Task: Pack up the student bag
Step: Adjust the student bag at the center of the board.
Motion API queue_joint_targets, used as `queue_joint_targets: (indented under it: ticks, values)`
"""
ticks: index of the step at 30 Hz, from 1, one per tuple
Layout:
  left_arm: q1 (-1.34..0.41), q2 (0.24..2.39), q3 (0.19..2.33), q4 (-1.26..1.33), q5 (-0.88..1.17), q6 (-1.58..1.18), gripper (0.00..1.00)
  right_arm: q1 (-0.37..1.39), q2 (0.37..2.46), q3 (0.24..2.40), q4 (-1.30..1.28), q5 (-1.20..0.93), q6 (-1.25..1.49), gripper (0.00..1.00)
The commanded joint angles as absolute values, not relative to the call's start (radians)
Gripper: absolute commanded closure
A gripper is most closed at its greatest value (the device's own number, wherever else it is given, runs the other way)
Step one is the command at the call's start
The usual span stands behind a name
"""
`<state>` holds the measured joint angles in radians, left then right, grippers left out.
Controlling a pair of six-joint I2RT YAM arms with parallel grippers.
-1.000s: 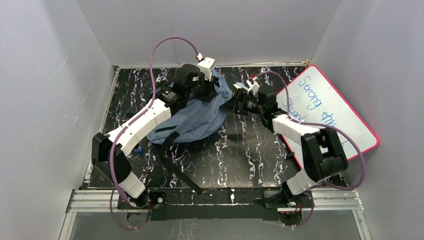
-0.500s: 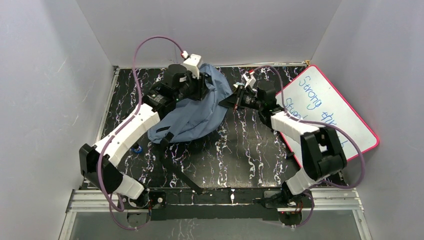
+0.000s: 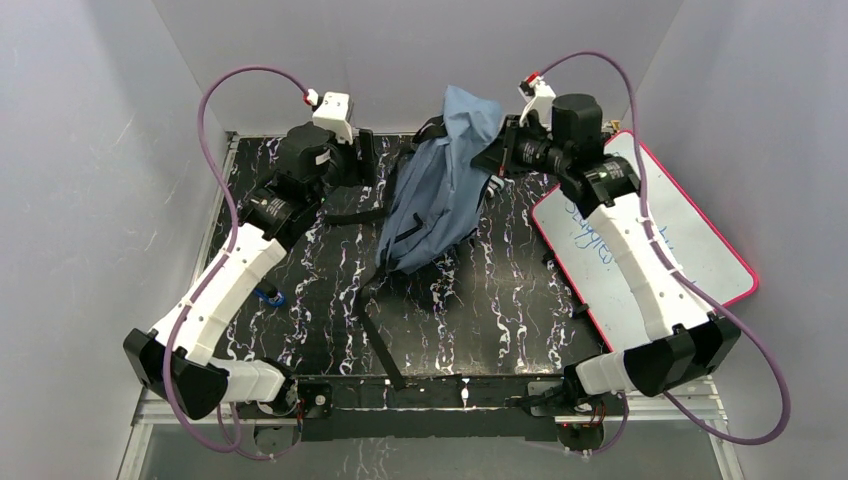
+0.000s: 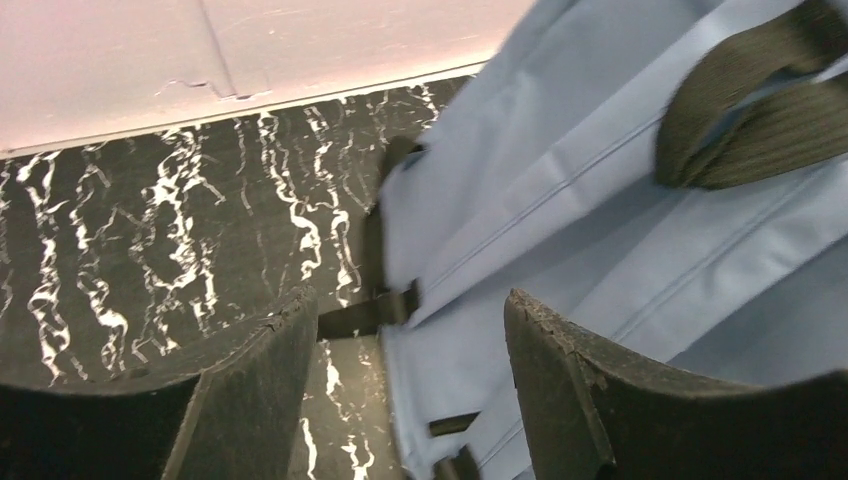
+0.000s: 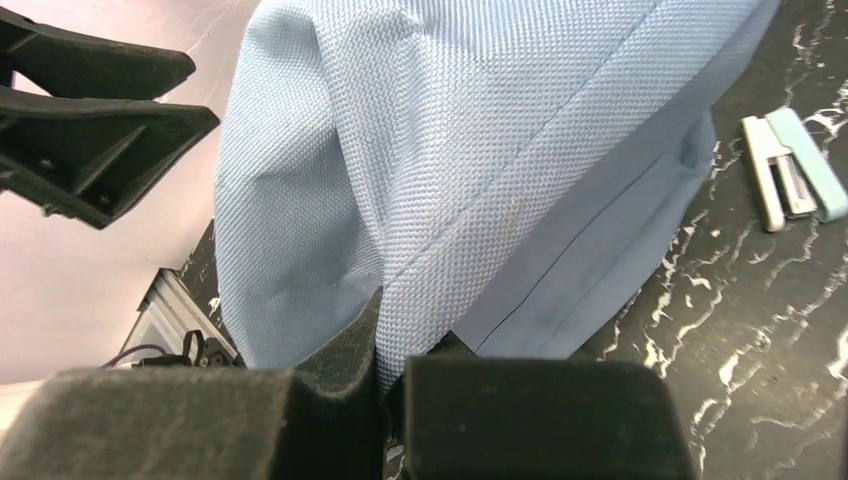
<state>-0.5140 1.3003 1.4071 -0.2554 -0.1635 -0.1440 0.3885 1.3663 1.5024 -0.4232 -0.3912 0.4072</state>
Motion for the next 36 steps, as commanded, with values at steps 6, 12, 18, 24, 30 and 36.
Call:
queue_joint_targets:
  ticks: [6, 12, 18, 24, 30, 36]
  values:
    - [-0.505, 1.225, 1.4, -0.284, -0.415, -0.11, 0.3, 0.378, 1.438, 1.949, -0.639, -0.425, 0.283, 1.0]
    - [-0.505, 1.187, 1.387, -0.251, -0.473, -0.089, 0.29, 0.377, 1.492, 2.116, -0.699, -0.443, 0.267, 1.0]
    - [-0.503, 1.193, 1.403, -0.257, -0.502, -0.074, 0.28, 0.379, 1.542, 2.242, -0.768, -0.445, 0.247, 1.0]
    - [-0.503, 1.194, 1.45, -0.249, -0.589, -0.013, 0.27, 0.378, 1.581, 2.386, -0.838, -0.415, 0.229, 1.0]
    - [-0.503, 1.177, 1.477, -0.222, -0.623, 0.05, 0.27, 0.377, 1.586, 2.413, -0.853, -0.411, 0.223, 1.0]
    - [-0.503, 1.157, 1.473, -0.236, -0.615, 0.03, 0.27, 0.379, 1.605, 2.316, -0.806, -0.494, 0.257, 1.0]
